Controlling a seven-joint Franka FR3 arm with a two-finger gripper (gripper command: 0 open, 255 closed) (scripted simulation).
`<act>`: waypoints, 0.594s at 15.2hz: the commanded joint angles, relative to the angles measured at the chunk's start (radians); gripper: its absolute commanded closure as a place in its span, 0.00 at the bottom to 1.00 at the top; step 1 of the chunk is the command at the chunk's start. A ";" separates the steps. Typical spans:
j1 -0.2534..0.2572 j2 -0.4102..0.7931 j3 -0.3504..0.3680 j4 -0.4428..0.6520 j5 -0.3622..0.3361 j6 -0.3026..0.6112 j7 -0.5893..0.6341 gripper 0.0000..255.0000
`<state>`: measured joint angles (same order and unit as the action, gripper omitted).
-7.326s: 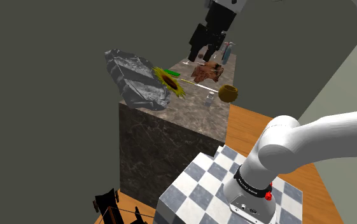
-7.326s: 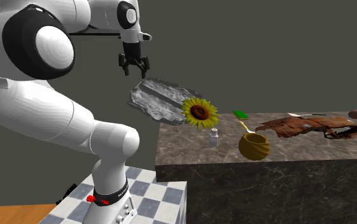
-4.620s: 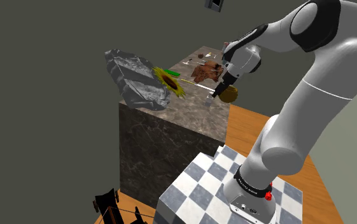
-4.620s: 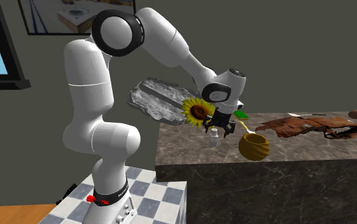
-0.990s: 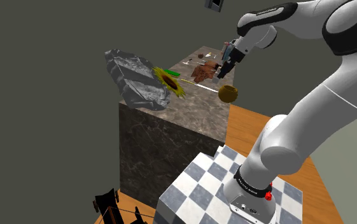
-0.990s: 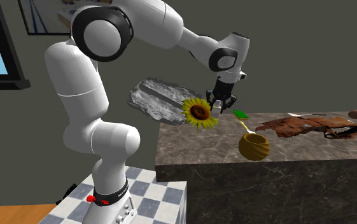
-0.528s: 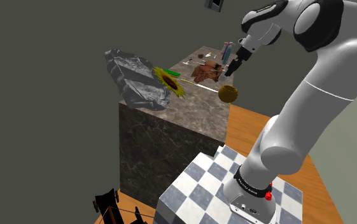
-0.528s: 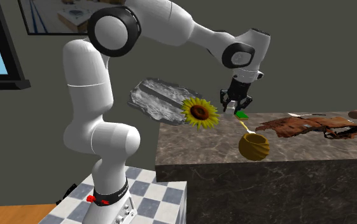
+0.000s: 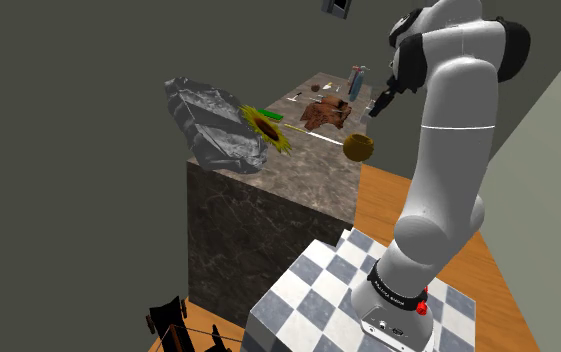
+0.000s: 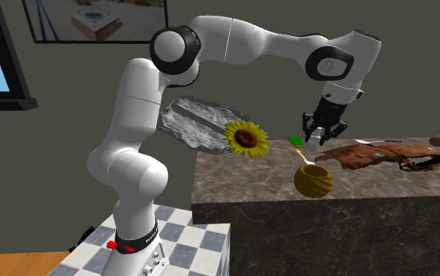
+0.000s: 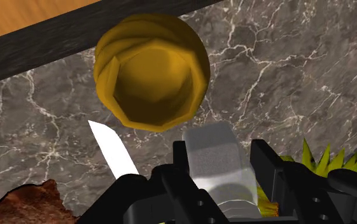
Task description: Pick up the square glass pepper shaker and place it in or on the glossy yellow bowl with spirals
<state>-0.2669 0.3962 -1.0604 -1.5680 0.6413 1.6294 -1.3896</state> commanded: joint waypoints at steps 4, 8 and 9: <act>-0.097 0.080 0.033 0.061 0.055 -0.024 -0.052 1.00; -0.089 0.089 0.038 0.017 0.065 0.019 -0.072 1.00; -0.087 0.092 0.040 0.006 0.068 0.030 -0.077 1.00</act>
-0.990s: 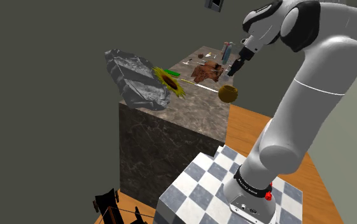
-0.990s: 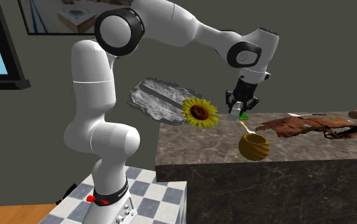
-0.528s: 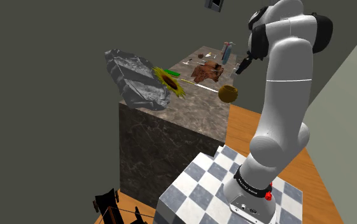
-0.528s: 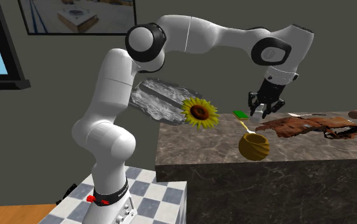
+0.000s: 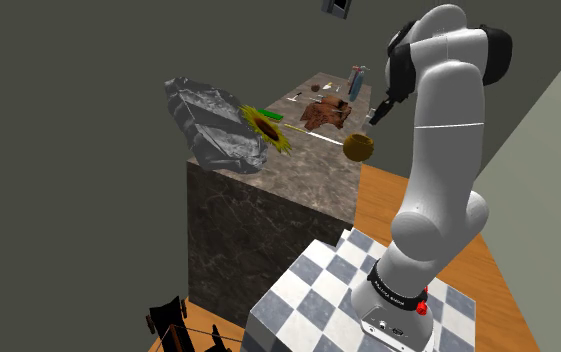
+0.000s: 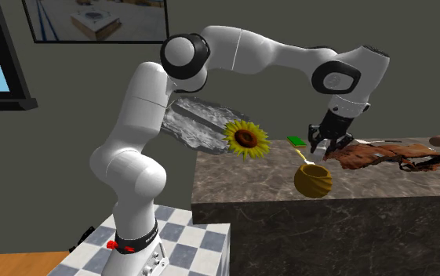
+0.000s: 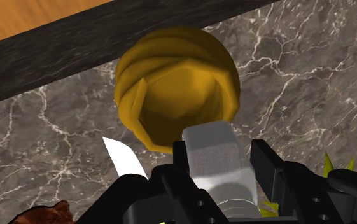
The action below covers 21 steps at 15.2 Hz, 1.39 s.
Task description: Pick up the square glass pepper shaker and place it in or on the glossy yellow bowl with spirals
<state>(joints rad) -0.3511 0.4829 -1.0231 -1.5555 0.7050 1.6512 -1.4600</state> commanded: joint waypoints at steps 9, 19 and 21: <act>0.000 0.028 0.017 -0.065 0.029 0.072 -0.040 1.00; 0.000 0.028 0.017 -0.065 0.029 0.071 -0.040 0.00; -0.009 0.022 0.012 -0.040 0.020 0.045 -0.034 0.00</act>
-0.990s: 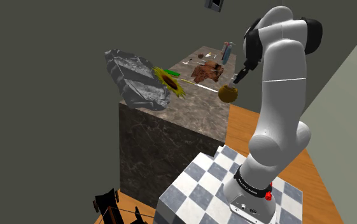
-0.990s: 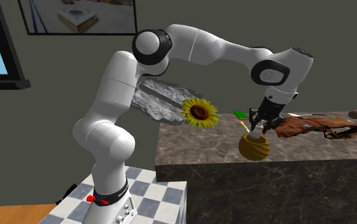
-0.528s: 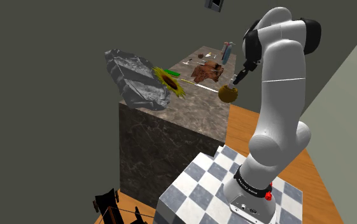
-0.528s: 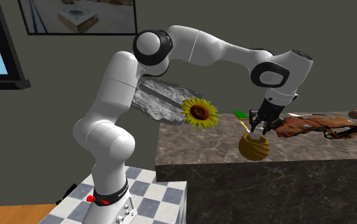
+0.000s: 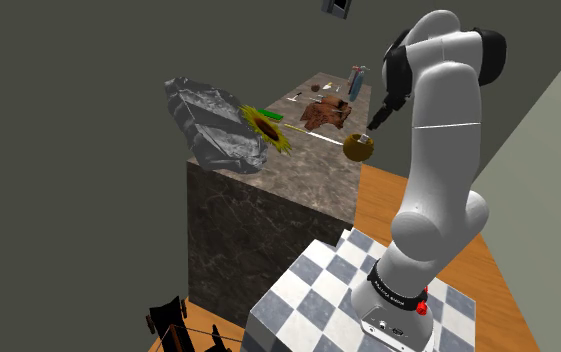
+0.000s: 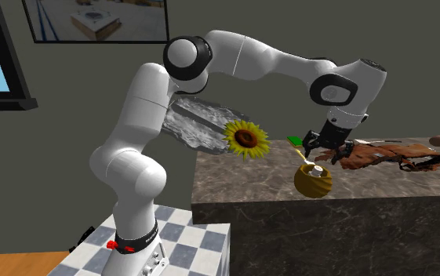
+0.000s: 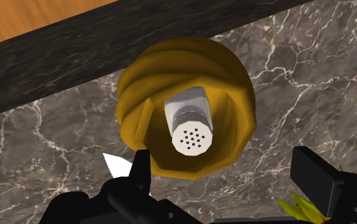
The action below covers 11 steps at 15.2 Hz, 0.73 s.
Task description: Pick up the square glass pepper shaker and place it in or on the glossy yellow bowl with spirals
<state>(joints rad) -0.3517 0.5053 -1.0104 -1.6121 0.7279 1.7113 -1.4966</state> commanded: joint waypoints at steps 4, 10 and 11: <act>-0.042 -0.010 -0.011 0.097 -0.020 -0.096 0.020 0.00; -0.042 -0.010 -0.011 0.097 -0.020 -0.096 0.020 0.00; -0.042 -0.010 -0.011 0.097 -0.020 -0.095 0.020 0.00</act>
